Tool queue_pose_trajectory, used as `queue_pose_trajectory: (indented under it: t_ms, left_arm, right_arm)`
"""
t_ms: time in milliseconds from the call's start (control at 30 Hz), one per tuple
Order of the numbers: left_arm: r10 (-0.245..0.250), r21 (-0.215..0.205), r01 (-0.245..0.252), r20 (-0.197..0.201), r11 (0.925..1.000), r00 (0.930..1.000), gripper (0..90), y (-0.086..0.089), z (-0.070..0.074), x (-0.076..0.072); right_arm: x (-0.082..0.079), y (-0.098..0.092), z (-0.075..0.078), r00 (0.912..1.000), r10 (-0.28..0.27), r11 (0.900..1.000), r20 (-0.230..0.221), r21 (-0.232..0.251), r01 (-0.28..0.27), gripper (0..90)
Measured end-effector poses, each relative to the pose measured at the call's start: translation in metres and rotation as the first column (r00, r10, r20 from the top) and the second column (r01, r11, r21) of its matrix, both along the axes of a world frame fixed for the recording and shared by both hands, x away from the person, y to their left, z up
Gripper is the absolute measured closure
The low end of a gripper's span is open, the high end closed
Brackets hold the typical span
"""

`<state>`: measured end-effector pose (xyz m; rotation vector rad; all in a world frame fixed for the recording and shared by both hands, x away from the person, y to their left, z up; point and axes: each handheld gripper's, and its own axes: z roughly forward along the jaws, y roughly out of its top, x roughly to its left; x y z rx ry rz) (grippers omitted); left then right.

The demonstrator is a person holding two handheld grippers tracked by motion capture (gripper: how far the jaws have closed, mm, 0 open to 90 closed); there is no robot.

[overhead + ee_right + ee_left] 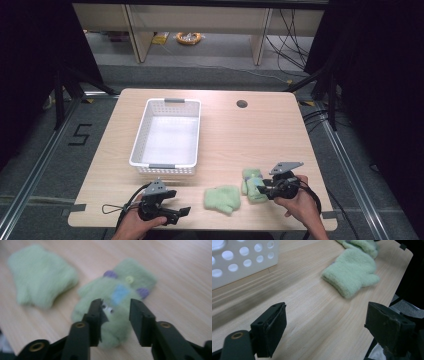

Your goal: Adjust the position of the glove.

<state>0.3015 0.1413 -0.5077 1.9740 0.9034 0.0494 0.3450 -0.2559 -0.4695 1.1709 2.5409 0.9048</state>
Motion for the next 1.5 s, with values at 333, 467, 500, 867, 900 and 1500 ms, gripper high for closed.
queue_pose_trajectory:
  t_ms: [333,467,500,867,900,1500]
  left_arm:
    - [0.012,-0.007,-0.012,0.007,0.9999,0.9999,16.5,0.001,-0.001,0.000]
    - [0.015,-0.007,-0.014,0.016,0.9999,0.9998,16.5,0.000,-0.001,0.000]
    - [0.015,-0.007,-0.014,0.016,0.9999,0.9998,16.5,0.000,-0.001,0.000]
    - [0.006,0.000,-0.006,0.009,1.0000,0.9999,16.5,0.000,-0.001,0.000]
    - [0.006,0.000,-0.006,0.009,1.0000,0.9999,16.5,0.000,-0.001,0.000]
    - [0.012,-0.022,-0.012,0.004,0.9997,0.9999,16.6,-0.001,0.000,0.002]
  right_arm:
    - [0.018,0.030,0.005,0.9912,-0.124,0.991,-0.047,-0.048,0.122,60.2]
    - [0.022,0.033,-0.006,0.9840,-0.160,0.985,-0.078,-0.083,0.154,57.1]
    - [0.022,0.033,-0.006,0.9840,-0.160,0.985,-0.078,-0.083,0.154,57.1]
    - [0.022,0.026,-0.019,0.9964,-0.075,0.994,-0.040,-0.079,0.071,81.1]
    - [0.022,0.025,-0.021,0.9983,-0.056,0.995,-0.018,-0.081,0.054,81.9]
    - [0.006,0.030,0.036,0.9577,0.222,0.973,0.182,0.022,-0.230,85.7]
